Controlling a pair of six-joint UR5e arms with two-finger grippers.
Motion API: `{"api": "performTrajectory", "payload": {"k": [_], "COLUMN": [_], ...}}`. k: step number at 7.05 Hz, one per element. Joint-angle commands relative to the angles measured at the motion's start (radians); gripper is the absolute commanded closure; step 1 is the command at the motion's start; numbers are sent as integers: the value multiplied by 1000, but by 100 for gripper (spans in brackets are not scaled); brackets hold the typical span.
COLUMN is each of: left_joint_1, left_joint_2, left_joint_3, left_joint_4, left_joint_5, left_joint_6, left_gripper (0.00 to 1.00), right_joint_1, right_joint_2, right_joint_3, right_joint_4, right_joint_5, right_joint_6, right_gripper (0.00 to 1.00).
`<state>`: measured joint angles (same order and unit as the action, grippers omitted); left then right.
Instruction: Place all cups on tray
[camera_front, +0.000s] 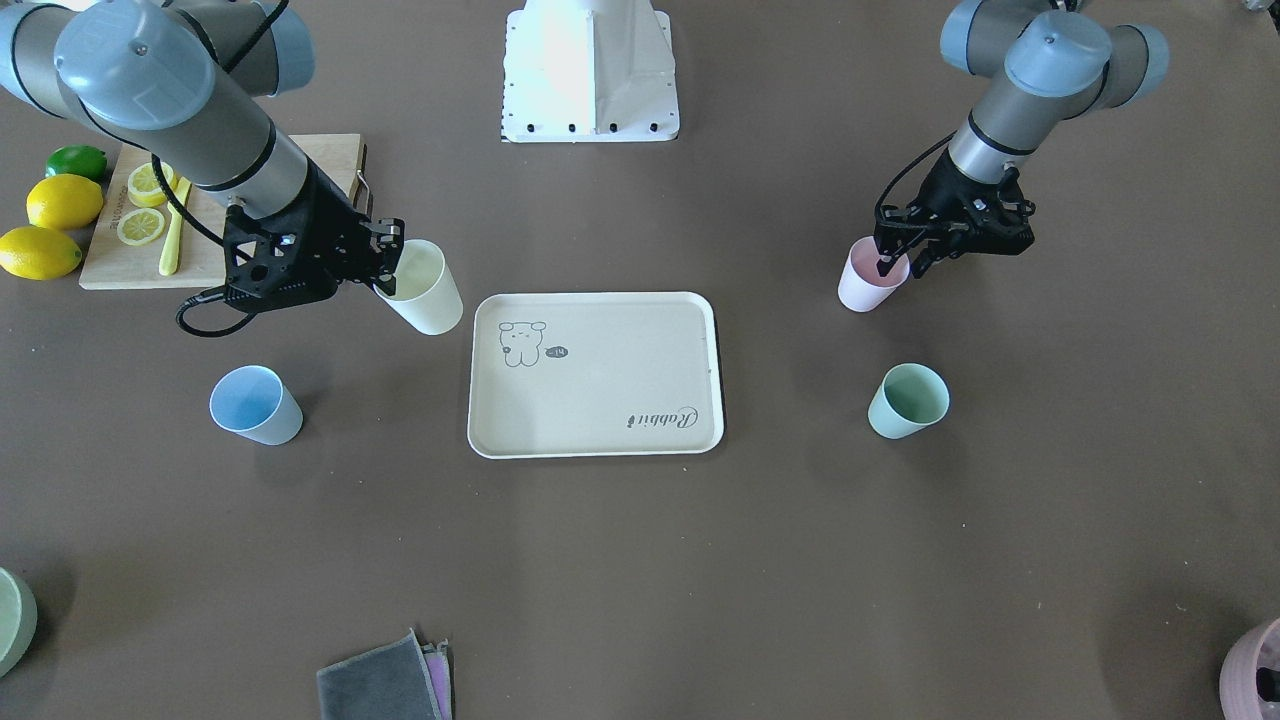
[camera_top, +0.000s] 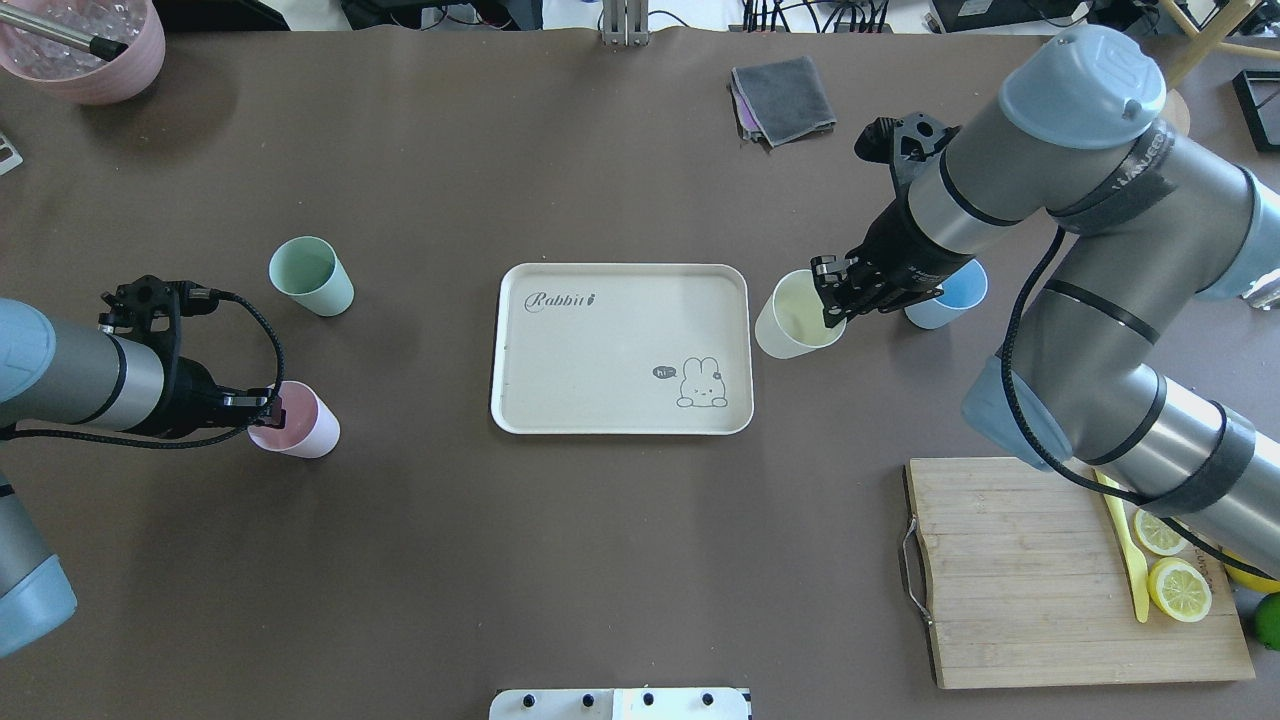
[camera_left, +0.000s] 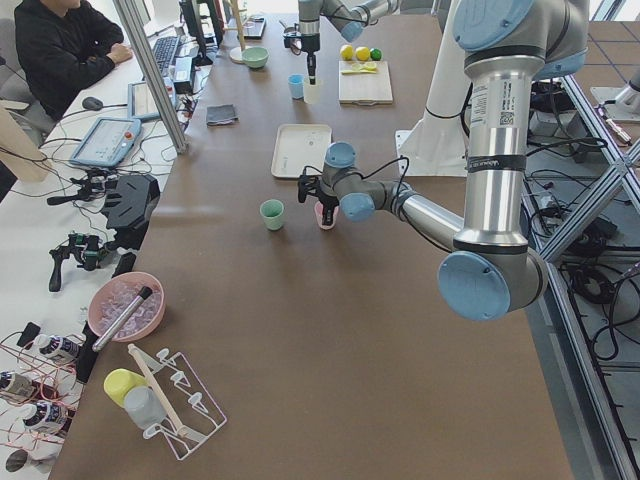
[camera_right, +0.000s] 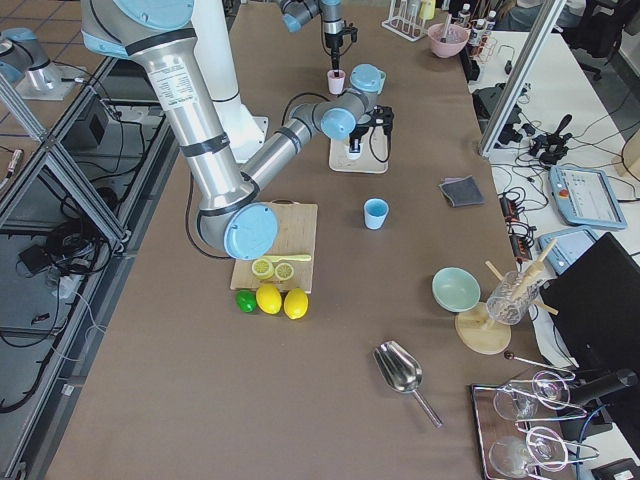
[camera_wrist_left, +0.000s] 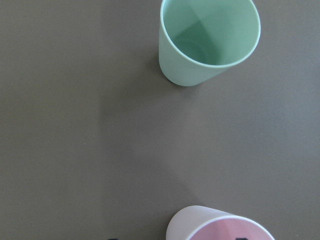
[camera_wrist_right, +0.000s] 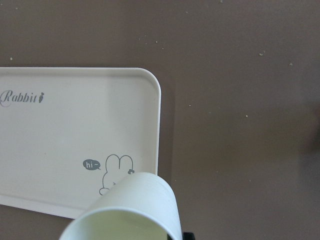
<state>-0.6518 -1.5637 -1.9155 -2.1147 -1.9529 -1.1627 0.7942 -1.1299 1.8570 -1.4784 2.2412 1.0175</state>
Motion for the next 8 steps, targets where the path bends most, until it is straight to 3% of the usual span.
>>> {"api": "performTrajectory", "payload": {"k": [1,3,4,5,8], "left_joint_1": [12,-34,-96,-135,-143], "left_joint_2": [-3,-15,-59,-135,-335], "left_joint_3": [7,-5,-7,-16,-27], "left_joint_4": [-1,15,56,132,361], "left_joint_5": [-1,-30,-100,-136,-129], "left_joint_6": [-2,3,5,3,-3], "left_gripper": [100,100,100,100,100], "right_joint_1": [-42,-99,-114,-127,-164], "right_joint_2": [47,142,156,156,162], "right_joint_3": [-37,-148,-166,-182,-228], "right_joint_4": [-2,3,4,10,15], "right_joint_5": [-35,-87,-92,-92,-104], "right_joint_6": [6,18,18,15,16], "right_gripper": [100,100,100,100,100]}}
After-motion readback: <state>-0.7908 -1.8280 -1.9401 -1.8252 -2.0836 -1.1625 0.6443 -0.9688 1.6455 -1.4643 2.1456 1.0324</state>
